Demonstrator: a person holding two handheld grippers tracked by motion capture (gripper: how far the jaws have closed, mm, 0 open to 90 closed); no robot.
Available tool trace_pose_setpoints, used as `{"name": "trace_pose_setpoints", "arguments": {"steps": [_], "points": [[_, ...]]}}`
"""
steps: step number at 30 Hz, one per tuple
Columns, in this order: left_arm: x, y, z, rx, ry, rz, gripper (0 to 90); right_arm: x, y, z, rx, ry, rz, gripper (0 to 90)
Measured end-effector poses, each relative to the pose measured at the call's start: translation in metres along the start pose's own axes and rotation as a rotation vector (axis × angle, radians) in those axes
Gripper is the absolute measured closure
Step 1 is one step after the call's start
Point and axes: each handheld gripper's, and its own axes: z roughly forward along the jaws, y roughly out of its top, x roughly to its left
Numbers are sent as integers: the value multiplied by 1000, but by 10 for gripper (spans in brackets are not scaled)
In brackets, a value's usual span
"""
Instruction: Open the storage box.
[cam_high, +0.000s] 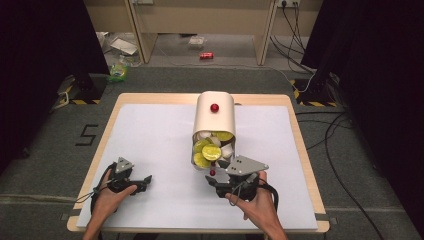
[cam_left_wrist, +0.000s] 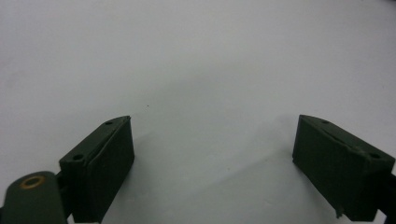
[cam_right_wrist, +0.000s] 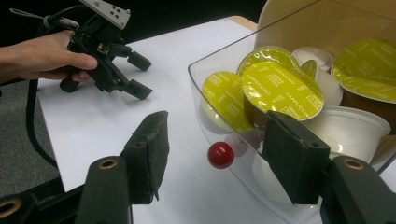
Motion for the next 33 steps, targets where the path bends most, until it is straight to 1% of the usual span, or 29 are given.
{"name": "trace_pose_setpoints", "arguments": {"steps": [19,33], "points": [[0,0,0,0,0,0,118,6,-4,-3,15,16,-5,421],[0,0,0,0,0,1,118,9,-5,-4,25,17,-5,421]]}}
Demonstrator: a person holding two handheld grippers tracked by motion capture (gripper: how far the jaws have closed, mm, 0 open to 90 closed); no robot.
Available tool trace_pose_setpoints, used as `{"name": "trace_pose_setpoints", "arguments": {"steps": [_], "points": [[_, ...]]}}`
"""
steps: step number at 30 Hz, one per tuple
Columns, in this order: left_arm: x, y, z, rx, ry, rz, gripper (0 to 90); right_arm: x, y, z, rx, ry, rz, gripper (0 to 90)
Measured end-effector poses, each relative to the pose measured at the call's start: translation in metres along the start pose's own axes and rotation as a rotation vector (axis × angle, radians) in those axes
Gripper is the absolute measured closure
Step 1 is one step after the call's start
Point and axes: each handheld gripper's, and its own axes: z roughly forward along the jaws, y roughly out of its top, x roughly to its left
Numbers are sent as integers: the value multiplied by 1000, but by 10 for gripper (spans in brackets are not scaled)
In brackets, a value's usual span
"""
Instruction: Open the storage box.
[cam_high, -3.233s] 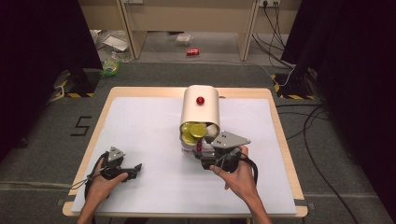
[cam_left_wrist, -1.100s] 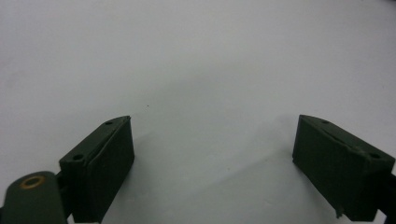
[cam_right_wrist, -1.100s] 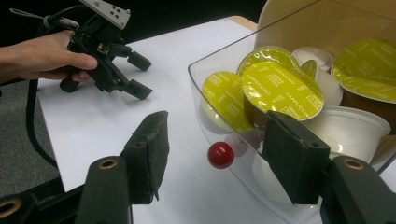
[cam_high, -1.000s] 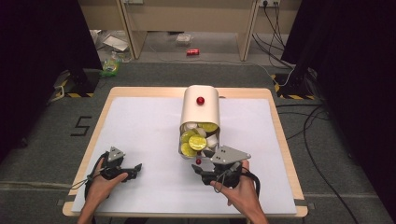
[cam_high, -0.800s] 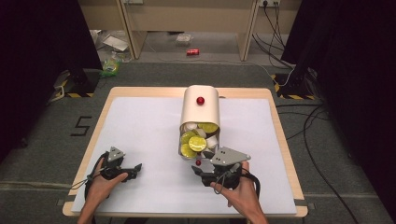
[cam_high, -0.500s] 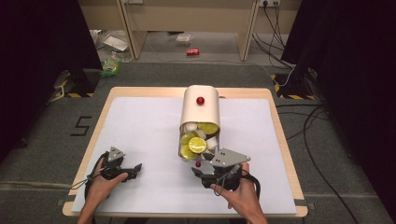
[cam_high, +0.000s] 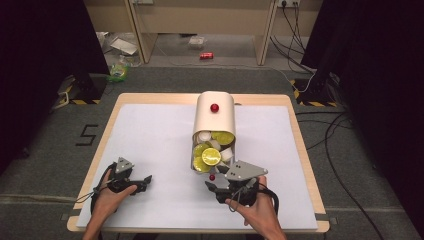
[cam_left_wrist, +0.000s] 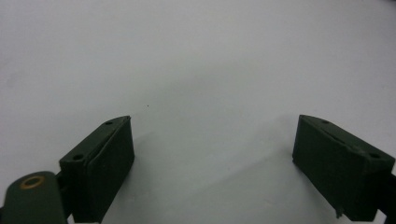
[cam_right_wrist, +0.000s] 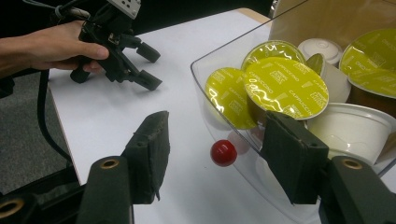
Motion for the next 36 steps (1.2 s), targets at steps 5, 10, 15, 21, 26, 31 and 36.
{"name": "trace_pose_setpoints", "arguments": {"steps": [5,10,15,21,26,31,36], "points": [[0,0,0,0,0,0,118,0,0,0,1,1,1,421],[0,0,0,0,0,0,118,-1,1,-1,-13,11,15,421],[0,0,0,0,0,0,118,-1,3,-2,-33,5,26,408],[0,0,0,-1,0,-1,118,-5,3,-3,-58,-22,47,392],[0,0,0,0,-1,-1,118,-9,4,-7,-84,-44,71,370],[0,0,0,1,-1,-1,118,-13,5,-5,-96,-67,80,331],[0,0,0,1,-2,-1,118,-15,9,-1,-106,-77,86,310]]}}
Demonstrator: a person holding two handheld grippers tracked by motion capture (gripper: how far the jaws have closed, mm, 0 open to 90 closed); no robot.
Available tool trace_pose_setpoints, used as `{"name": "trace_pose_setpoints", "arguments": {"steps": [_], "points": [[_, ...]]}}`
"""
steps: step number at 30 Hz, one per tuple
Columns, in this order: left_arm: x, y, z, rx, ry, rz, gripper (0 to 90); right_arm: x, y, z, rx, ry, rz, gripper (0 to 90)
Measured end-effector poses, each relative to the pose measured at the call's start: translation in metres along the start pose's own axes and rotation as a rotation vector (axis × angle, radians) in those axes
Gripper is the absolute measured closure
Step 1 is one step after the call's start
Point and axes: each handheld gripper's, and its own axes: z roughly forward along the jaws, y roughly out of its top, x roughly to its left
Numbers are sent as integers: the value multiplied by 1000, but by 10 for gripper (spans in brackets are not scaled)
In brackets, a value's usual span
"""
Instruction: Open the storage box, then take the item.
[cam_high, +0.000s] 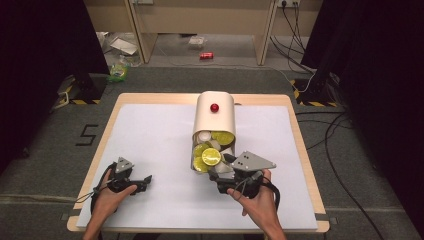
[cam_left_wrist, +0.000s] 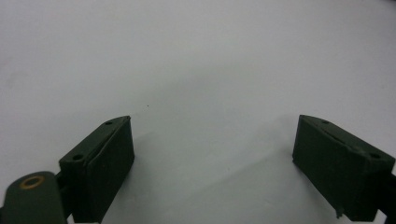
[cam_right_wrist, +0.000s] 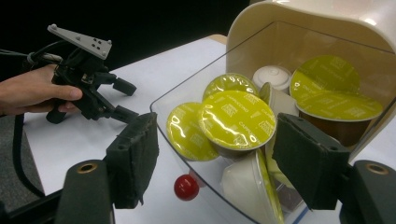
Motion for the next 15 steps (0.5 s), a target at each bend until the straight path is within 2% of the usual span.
{"name": "trace_pose_setpoints", "arguments": {"steps": [7,10,15], "points": [[0,0,0,0,0,-1,117,1,5,8,-1,-4,-7,303],[0,0,0,-1,0,-1,118,2,7,12,12,-13,-25,300],[0,0,0,-1,0,-1,118,0,7,16,11,-25,-21,293]]}}
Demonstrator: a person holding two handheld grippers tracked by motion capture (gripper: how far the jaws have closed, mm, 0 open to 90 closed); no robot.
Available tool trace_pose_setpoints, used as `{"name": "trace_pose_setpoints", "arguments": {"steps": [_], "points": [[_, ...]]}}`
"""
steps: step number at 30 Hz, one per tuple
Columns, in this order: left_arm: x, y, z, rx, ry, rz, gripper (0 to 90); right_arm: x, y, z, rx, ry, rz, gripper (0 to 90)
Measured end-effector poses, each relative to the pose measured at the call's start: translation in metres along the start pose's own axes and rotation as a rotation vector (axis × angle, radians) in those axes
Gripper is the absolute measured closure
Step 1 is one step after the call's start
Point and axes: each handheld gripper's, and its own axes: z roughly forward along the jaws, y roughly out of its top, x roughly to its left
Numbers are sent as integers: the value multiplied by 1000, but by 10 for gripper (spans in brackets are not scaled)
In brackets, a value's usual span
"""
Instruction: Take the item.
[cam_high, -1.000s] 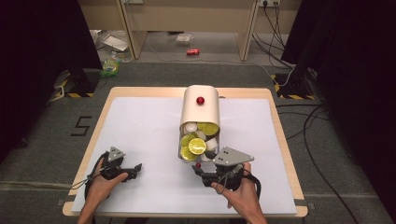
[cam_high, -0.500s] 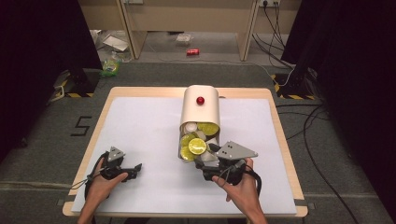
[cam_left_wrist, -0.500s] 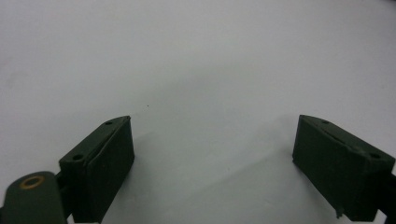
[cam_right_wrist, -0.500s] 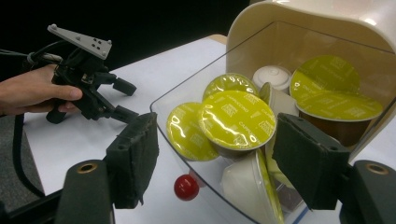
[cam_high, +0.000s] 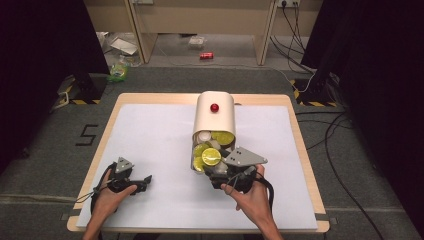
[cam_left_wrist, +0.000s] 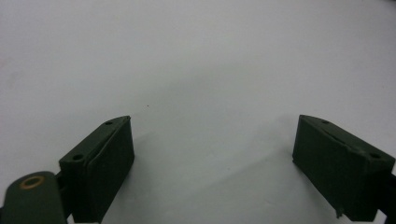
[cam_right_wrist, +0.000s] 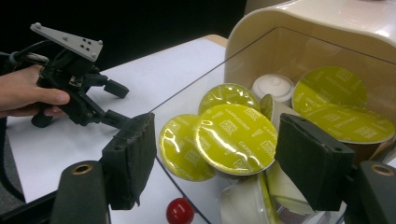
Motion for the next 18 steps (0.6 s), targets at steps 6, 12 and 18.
{"name": "trace_pose_setpoints", "arguments": {"steps": [6,12,18], "points": [[0,0,0,0,0,1,118,-4,1,5,2,-10,9,291],[0,0,0,1,-1,1,118,-3,2,10,12,-11,4,288],[0,0,0,1,-1,1,118,-2,3,16,18,-12,-2,287]]}}
